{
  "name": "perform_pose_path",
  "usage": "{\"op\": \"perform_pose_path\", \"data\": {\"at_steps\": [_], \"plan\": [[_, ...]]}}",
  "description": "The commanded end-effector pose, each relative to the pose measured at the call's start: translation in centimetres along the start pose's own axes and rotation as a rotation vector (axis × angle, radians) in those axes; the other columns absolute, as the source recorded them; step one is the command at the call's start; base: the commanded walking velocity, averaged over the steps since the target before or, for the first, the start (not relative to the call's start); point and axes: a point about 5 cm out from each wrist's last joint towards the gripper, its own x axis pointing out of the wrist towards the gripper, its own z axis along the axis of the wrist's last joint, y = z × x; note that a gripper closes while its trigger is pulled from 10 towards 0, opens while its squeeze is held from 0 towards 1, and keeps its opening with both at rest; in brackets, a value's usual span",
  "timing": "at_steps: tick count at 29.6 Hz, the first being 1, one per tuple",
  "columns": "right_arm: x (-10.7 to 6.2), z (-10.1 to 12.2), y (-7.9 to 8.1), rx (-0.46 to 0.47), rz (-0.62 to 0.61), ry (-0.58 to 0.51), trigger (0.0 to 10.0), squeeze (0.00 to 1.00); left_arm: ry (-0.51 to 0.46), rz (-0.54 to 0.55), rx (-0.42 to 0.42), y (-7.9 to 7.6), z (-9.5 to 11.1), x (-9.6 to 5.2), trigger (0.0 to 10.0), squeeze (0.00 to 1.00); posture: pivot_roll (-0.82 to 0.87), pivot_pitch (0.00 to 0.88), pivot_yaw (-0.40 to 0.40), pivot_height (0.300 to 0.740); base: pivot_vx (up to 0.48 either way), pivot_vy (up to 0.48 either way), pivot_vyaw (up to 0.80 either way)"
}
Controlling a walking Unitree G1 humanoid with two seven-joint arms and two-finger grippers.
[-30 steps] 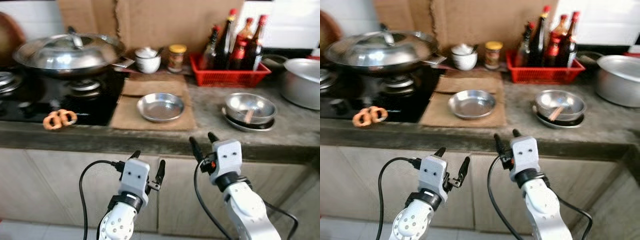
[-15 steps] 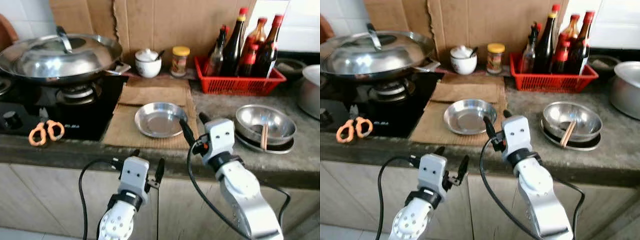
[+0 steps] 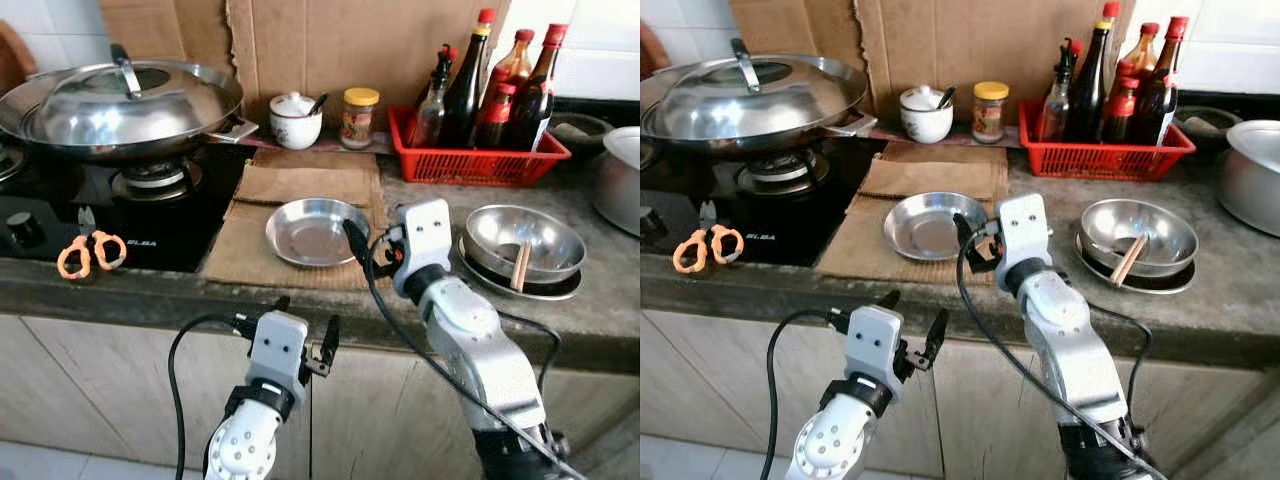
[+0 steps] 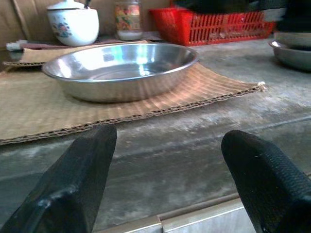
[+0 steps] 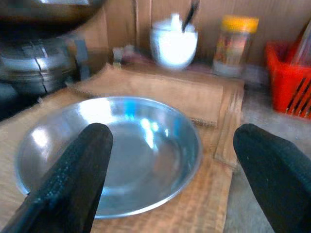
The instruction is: Kitchen organization
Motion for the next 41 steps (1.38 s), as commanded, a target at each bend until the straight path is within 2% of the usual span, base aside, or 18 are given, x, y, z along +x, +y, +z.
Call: {"op": "perform_pose_path", "data": {"at_steps": [1, 6, 8, 17, 18, 19, 20, 21, 22, 23, 29, 34, 35, 36, 37, 38, 39, 41], "plan": [[0.9, -0.4, -0.4, 0.036, -0.015, 0.087, 10.0, 0.0, -0.004, -0.003, 0.0, -0.2, 0.3, -0.1, 10.0, 0.0, 0.05, 0.06, -0.067, 0.74, 0.0, 0.0, 0.0], [2.3, -0.3, -0.5, 0.078, -0.031, 0.169, 10.0, 0.0, -0.005, -0.002, 0.0, -0.3, 0.3, -0.1, 10.0, 0.0, 0.06, 0.066, -0.076, 0.74, 0.0, 0.0, 0.0], [3.6, -0.3, -0.3, 0.099, -0.024, 0.27, 10.0, 0.0, -0.003, -0.002, -0.003, -0.4, 0.4, -0.1, 10.0, 0.0, 0.06, 0.067, -0.081, 0.74, 0.0, 0.0, 0.0], [5.3, -0.4, -0.7, 0.116, -0.082, 0.378, 10.0, 0.0, -0.001, 0.001, -0.008, -0.5, 0.4, -0.3, 10.0, 0.0, 0.07, 0.065, -0.097, 0.74, 0.0, 0.0, 0.0], [5.5, -0.3, -0.8, 0.131, -0.094, 0.389, 0.6, 0.0, 0.0, 0.002, -0.008, -0.5, 0.4, -0.3, 10.0, 0.0, 0.07, 0.067, -0.1, 0.74, 0.0, 0.0, 0.0], [5.6, -0.3, -0.8, 0.142, -0.101, 0.398, 0.6, 0.0, 0.002, 0.003, -0.009, -0.6, 0.3, -0.3, 10.0, 0.0, 0.07, 0.067, -0.1, 0.74, 0.0, 0.0, 0.0], [5.7, -0.3, -0.8, 0.137, -0.095, 0.407, 0.0, 0.0, 0.002, 0.004, -0.01, -0.6, 0.3, -0.3, 10.0, 0.0, 0.07, 0.065, -0.101, 0.74, 0.0, 0.0, 0.0], [5.9, -0.2, -0.9, 0.148, -0.099, 0.412, 2.6, 0.0, 0.003, 0.003, -0.011, -0.6, 0.3, -0.3, 10.0, 0.0, 0.07, 0.065, -0.101, 0.74, 0.0, 0.0, 0.0], [5.9, -0.2, -0.9, 0.148, -0.099, 0.412, 2.6, 0.0, 0.003, 0.003, -0.011, -0.6, 0.3, -0.3, 10.0, 0.0, 0.07, 0.065, -0.101, 0.74, 0.0, 0.0, 0.0], [6.1, 0.1, -0.8, 0.168, -0.088, 0.422, 10.0, 0.0, 0.005, 0.001, -0.013, -0.6, 0.3, -0.3, 10.0, 0.0, 0.07, 0.063, -0.103, 0.74, 0.0, 0.0, 0.0], [6.6, 0.0, -0.2, 0.241, -0.051, 0.484, 10.0, 0.0, 0.009, -0.002, -0.014, -0.7, 0.1, -0.3, 10.0, 0.0, 0.06, 0.058, -0.104, 0.74, 0.0, 0.0, 0.0], [6.8, -0.5, 0.0, 0.225, -0.044, 0.529, 10.0, 0.0, 0.009, -0.003, -0.016, -0.8, 0.1, -0.3, 10.0, 0.0, 0.07, 0.057, -0.106, 0.74, 0.0, 0.0, 0.0], [6.8, -0.8, 0.1, 0.217, -0.038, 0.539, 5.7, 0.0, 0.01, -0.004, -0.015, -0.8, 0.1, -0.4, 10.0, 0.0, 0.07, 0.056, -0.106, 0.74, 0.0, 0.0, 0.0], [6.8, -0.8, 0.1, 0.217, -0.038, 0.539, 5.7, 0.0, 0.01, -0.004, -0.015, -0.8, 0.1, -0.4, 10.0, 0.0, 0.07, 0.056, -0.106, 0.74, 0.0, 0.0, 0.0], [6.8, -0.9, 0.1, 0.203, -0.038, 0.543, 4.4, 0.0, 0.01, -0.003, -0.015, -0.8, 0.1, -0.4, 10.0, 0.0, 0.07, 0.056, -0.106, 0.74, 0.0, 0.0, 0.0], [6.8, -0.9, 0.1, 0.195, -0.036, 0.546, 1.8, 0.0, 0.01, -0.002, -0.016, -0.8, 0.2, -0.4, 10.0, 0.0, 0.07, 0.058, -0.106, 0.74, 0.0, 0.0, 0.0], [6.8, -0.9, 0.2, 0.19, -0.031, 0.552, 0.0, 0.0, 0.01, -0.002, -0.016, -0.8, 0.2, -0.4, 10.0, 0.0, 0.06, 0.06, -0.105, 0.74, 0.0, 0.0, 0.0], [6.9, -1.0, 0.2, 0.187, -0.031, 0.553, 0.0, 0.0, 0.01, -0.002, -0.016, -0.8, 0.2, -0.4, 10.0, 0.0, 0.06, 0.059, -0.105, 0.74, 0.0, 0.0, 0.0]]}}
